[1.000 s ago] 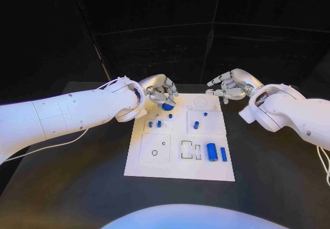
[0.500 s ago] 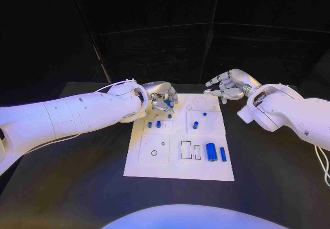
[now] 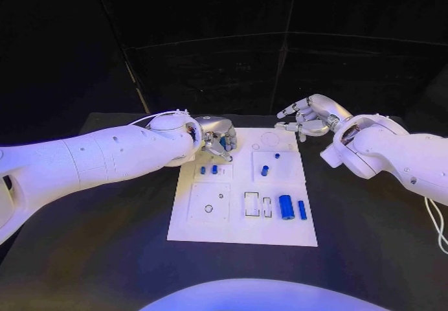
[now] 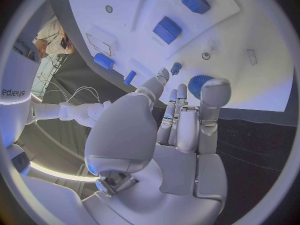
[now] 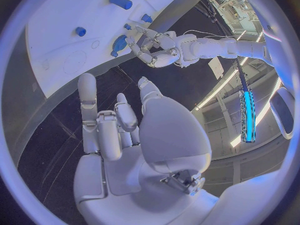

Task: Assemble the parts on the task board

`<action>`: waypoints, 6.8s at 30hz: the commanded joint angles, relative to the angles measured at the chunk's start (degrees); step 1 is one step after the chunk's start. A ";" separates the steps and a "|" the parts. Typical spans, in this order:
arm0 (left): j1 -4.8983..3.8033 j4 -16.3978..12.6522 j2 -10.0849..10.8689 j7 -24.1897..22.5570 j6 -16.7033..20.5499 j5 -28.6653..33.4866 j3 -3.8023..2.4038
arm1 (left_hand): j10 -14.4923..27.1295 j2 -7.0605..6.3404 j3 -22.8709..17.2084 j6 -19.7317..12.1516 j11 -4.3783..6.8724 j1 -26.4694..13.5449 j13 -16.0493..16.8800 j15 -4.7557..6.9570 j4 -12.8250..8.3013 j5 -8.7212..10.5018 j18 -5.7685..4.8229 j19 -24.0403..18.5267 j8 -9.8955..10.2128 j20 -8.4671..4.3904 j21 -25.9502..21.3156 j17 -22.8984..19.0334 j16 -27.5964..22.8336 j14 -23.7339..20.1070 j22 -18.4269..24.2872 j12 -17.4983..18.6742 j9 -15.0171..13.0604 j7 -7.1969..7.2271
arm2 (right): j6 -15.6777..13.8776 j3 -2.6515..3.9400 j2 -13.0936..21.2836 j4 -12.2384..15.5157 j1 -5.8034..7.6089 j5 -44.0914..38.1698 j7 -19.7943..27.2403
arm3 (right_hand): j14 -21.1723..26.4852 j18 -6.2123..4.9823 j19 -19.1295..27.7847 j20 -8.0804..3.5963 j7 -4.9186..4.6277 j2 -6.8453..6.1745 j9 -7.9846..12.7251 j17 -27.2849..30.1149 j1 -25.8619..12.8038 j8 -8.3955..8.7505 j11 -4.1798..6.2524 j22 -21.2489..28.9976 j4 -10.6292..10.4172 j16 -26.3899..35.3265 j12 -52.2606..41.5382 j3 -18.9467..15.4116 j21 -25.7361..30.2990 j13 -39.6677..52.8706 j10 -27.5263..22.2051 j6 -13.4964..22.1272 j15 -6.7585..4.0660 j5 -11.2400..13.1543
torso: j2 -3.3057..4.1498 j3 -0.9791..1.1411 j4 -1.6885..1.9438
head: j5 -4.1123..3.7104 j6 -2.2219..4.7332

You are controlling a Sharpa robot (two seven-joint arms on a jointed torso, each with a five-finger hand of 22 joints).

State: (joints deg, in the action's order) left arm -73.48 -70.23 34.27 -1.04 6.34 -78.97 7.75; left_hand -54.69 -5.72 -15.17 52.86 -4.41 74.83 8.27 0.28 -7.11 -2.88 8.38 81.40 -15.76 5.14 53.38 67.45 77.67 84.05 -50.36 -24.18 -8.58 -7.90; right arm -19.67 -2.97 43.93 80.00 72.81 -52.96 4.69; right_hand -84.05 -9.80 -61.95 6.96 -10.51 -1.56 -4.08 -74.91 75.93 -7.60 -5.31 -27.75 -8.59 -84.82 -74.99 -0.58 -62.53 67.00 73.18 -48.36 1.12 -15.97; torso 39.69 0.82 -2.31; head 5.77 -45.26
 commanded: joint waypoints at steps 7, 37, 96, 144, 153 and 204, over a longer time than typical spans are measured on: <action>0.14 0.78 -0.77 1.45 -2.95 -1.64 -0.04 | -0.81 0.58 0.20 0.90 0.00 0.29 -0.35 0.34 0.05 0.01 -0.74 0.57 0.42 -0.23 0.97 -0.14 0.00 1.48 -0.72 0.28 0.28 0.10 | 0.32 0.04 -0.28 -0.09 0.09 0.17 0.43 | -3.02 -0.46 0.33 -0.16 0.14 0.29 0.03 -1.51 -0.09 -0.42 -0.02 0.05 -0.07 0.30 -0.18 -0.45 0.24 0.06 -0.14 0.27 -0.34 -0.36 | 0.00 0.03 0.09 | -0.07 -0.29; 1.05 3.35 -3.43 2.32 -4.67 -3.33 -0.03 | -3.87 2.70 -1.37 3.86 0.66 0.85 -2.11 0.88 0.32 0.02 -1.11 1.05 1.04 -0.71 3.01 -0.38 0.26 1.70 -3.14 1.39 1.36 0.79 | 0.40 0.05 -0.54 -0.13 0.10 0.17 0.39 | -3.04 -0.45 0.29 -0.17 0.15 0.38 0.02 -1.60 0.02 -0.49 0.00 0.00 -0.08 0.27 -0.28 -0.48 0.22 0.19 -0.04 0.23 -0.36 -0.40 | -0.04 0.05 0.06 | -0.39 -0.45; 1.27 2.48 -2.44 4.43 -7.18 -3.32 -0.04 | -4.22 2.48 -2.15 4.50 0.18 0.67 -3.89 0.50 0.23 0.03 -1.15 0.95 4.84 -0.31 3.31 -2.04 0.01 1.45 -4.10 3.97 3.71 0.31 | 0.53 0.05 -0.56 -0.23 0.09 0.17 0.39 | -3.05 -0.46 0.28 -0.18 0.17 0.46 0.01 -1.60 0.10 -0.53 0.01 0.03 -0.09 0.28 -0.25 -0.50 0.24 0.12 -0.08 0.20 -0.37 -0.42 | -0.04 0.08 0.05 | -0.23 -0.77; 1.37 1.74 -1.37 1.16 -0.93 0.18 -0.24 | -9.63 5.58 -7.10 9.00 1.10 1.92 -4.36 1.39 0.00 0.19 -1.74 1.65 6.02 -1.33 5.73 -1.93 0.59 1.53 -7.11 6.94 4.00 0.71 | 0.63 0.05 -0.70 -0.38 0.09 0.17 0.40 | -3.05 -0.45 0.22 -0.19 0.19 0.61 0.01 -1.59 0.28 -0.62 0.03 -0.01 -0.10 0.30 -0.38 -0.52 0.23 0.27 0.05 0.16 -0.39 -0.43 | -0.09 0.02 0.18 | -0.37 -0.78; 1.35 -1.51 1.20 1.02 1.14 0.72 -2.91 | -9.59 4.88 -7.93 8.97 0.82 1.87 -4.47 1.18 -0.57 0.19 -1.86 1.69 6.53 -1.25 6.08 -1.91 0.67 1.53 -7.54 8.00 4.15 0.42 | 0.62 0.05 -0.65 -0.58 0.09 0.17 0.42 | -3.06 -0.46 0.23 -0.20 0.21 0.73 0.00 -1.57 0.41 -0.69 0.05 0.04 -0.09 0.31 -0.36 -0.51 0.26 0.23 0.02 0.11 -0.40 -0.45 | -0.11 0.02 0.20 | -0.29 -0.46; 2.11 -3.49 7.04 4.53 -5.05 1.44 -3.97 | -10.47 2.53 -8.01 9.38 0.71 0.10 -4.40 1.03 -0.68 0.20 -1.84 1.48 7.34 -1.10 5.99 -2.43 0.51 1.36 -7.66 9.57 4.31 0.41 | 0.61 0.04 -0.62 -0.88 0.06 0.17 0.33 | -3.06 -0.46 0.23 -0.21 0.22 0.81 0.00 -1.59 0.46 -0.71 0.05 0.07 -0.10 0.30 -0.39 -0.49 0.27 0.26 0.05 0.10 -0.41 -0.46 | 0.00 0.04 0.36 | 0.31 -0.57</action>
State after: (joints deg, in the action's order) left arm -71.31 -73.71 41.40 3.03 2.96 -77.72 3.79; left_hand -64.61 -2.72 -23.10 62.06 -3.69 74.94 3.81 1.32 -8.07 -2.86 7.55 82.96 -8.66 4.00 59.25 65.06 78.11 83.85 -58.06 -14.86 -4.35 -7.48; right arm -19.27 -2.97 43.32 79.07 72.78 -52.94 4.69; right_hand -84.05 -9.80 -61.95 6.96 -10.52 -1.10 -4.08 -74.90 76.38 -7.98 -5.31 -27.77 -8.75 -84.82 -74.99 -0.74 -62.53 67.19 73.19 -48.36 1.12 -16.18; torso 39.69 0.86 -1.97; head 6.11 -45.82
